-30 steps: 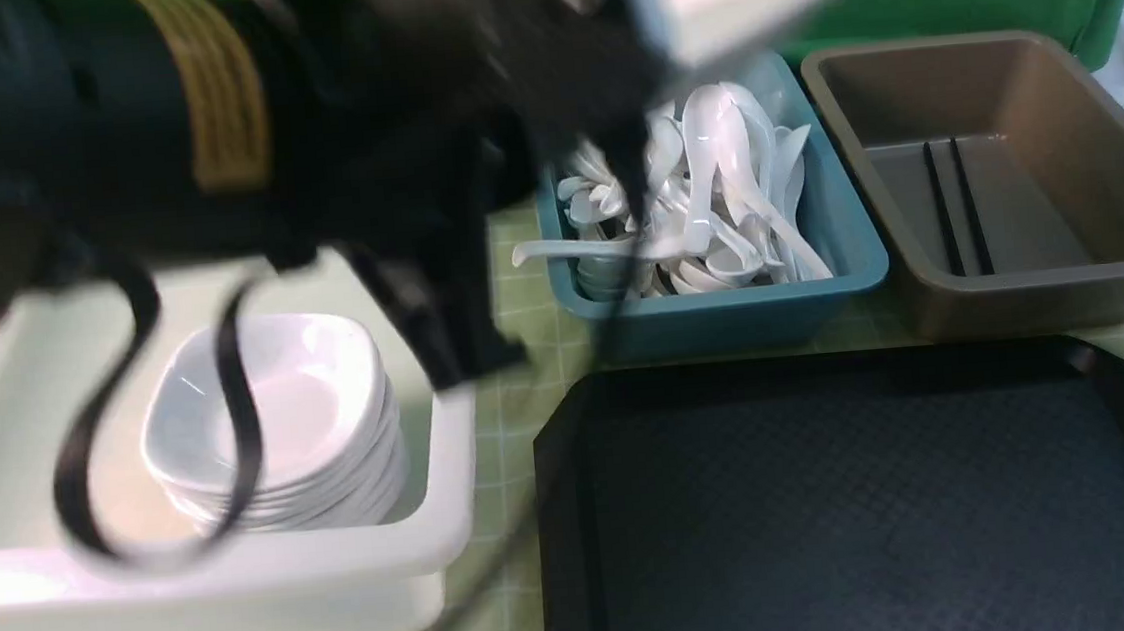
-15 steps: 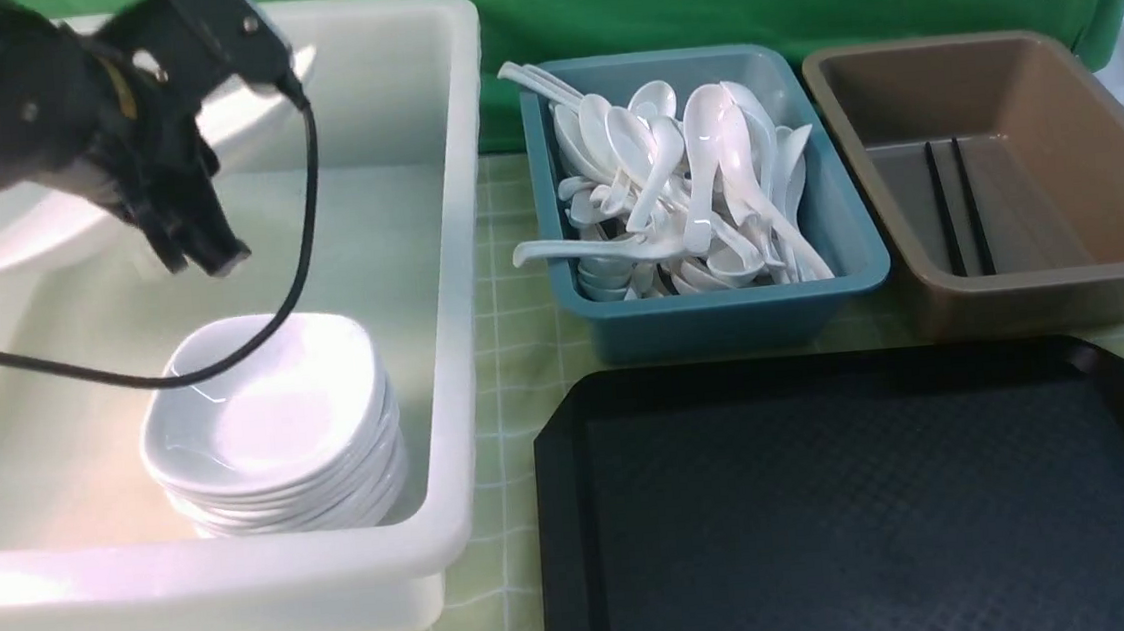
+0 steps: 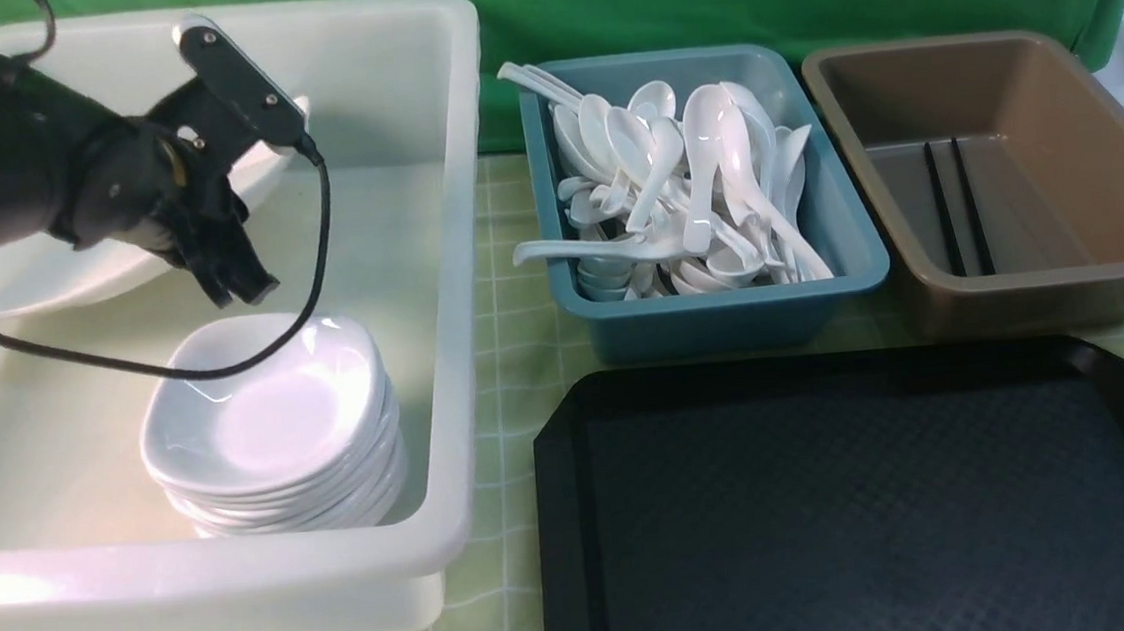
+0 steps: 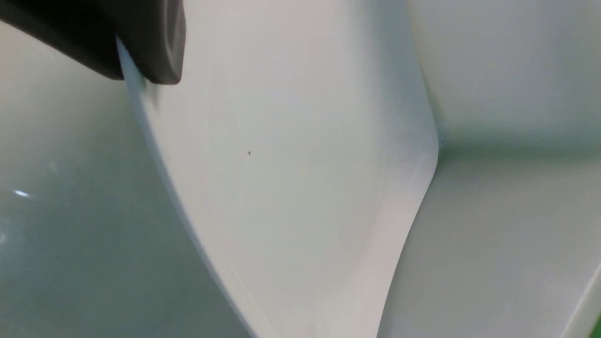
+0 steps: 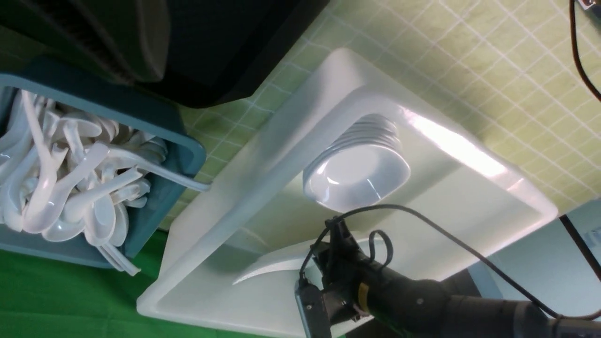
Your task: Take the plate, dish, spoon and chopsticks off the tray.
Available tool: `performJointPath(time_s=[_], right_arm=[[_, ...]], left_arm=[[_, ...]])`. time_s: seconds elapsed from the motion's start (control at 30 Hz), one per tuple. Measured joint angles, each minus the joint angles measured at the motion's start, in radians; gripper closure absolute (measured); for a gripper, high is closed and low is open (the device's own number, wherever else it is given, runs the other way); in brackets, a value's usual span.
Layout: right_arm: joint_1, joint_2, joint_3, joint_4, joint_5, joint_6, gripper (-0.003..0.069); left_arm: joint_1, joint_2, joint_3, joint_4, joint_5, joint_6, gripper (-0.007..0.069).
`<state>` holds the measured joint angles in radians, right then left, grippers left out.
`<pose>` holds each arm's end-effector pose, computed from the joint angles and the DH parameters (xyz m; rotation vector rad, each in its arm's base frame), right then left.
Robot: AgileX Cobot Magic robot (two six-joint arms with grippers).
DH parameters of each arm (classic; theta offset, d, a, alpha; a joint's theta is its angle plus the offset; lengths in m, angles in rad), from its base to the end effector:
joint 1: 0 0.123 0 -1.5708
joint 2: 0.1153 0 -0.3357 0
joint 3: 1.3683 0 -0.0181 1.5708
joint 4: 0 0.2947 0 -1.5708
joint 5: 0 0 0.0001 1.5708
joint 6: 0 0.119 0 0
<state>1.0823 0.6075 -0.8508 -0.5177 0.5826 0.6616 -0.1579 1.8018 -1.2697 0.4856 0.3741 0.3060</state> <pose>0.0913 0.1027 0.4362 -0.5651 1.7159 0.6994 0.4684 -0.0540 0.2458 0.9843 2.1785 0.4932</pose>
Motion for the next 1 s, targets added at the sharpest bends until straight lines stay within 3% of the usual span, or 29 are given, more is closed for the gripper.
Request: performJointPath(time_s=[0.07, 0.1, 0.13, 0.17, 0.27, 0.43, 0.57, 0.67, 0.77, 0.83, 0.93, 1.0], right_arm=[[0.0, 0.0, 0.0, 0.022, 0.0, -0.002, 0.0624], [0.0, 0.0, 0.0, 0.022, 0.0, -0.002, 0.0624], [0.0, 0.0, 0.0, 0.039, 0.0, -0.006, 0.0624], [0.0, 0.0, 0.0, 0.041, 0.0, -0.007, 0.0624], [0.0, 0.0, 0.0, 0.066, 0.0, -0.019, 0.0623], [0.0, 0.0, 0.0, 0.08, 0.0, -0.022, 0.0623], [0.0, 0.0, 0.0, 0.082, 0.003, -0.023, 0.0622], [0.0, 0.0, 0.0, 0.082, 0.004, -0.026, 0.0615], [0.0, 0.0, 0.0, 0.082, 0.004, -0.026, 0.0604], [0.0, 0.0, 0.0, 0.082, 0.004, -0.026, 0.0599], [0.0, 0.0, 0.0, 0.082, 0.004, -0.026, 0.0589], [0.0, 0.0, 0.0, 0.082, 0.004, -0.026, 0.0586]], left_arm=[[0.0, 0.015, -0.001, -0.01, -0.019, -0.007, 0.0445], [0.0, 0.015, -0.001, -0.012, -0.019, -0.007, 0.0445], [0.0, 0.02, -0.001, -0.026, -0.022, -0.011, 0.0373], [0.0, 0.022, -0.001, -0.031, -0.022, -0.012, 0.0365], [0.0, 0.025, -0.001, -0.082, -0.024, -0.014, 0.0215], [-0.001, 0.013, -0.003, -0.141, -0.028, -0.014, 0.008], [-0.024, -0.078, -0.003, -0.198, 0.006, -0.016, 0.0041], [-0.058, -0.197, -0.003, -0.315, 0.036, -0.017, 0.0062], [-0.103, -0.349, 0.006, -0.471, 0.034, -0.011, 0.016], [-0.131, -0.445, 0.027, -0.541, 0.025, 0.005, 0.0245], [-0.209, -0.671, 0.132, -0.653, -0.001, 0.031, 0.0512], [-0.23, -0.747, 0.187, -0.673, -0.016, 0.035, 0.0558]])
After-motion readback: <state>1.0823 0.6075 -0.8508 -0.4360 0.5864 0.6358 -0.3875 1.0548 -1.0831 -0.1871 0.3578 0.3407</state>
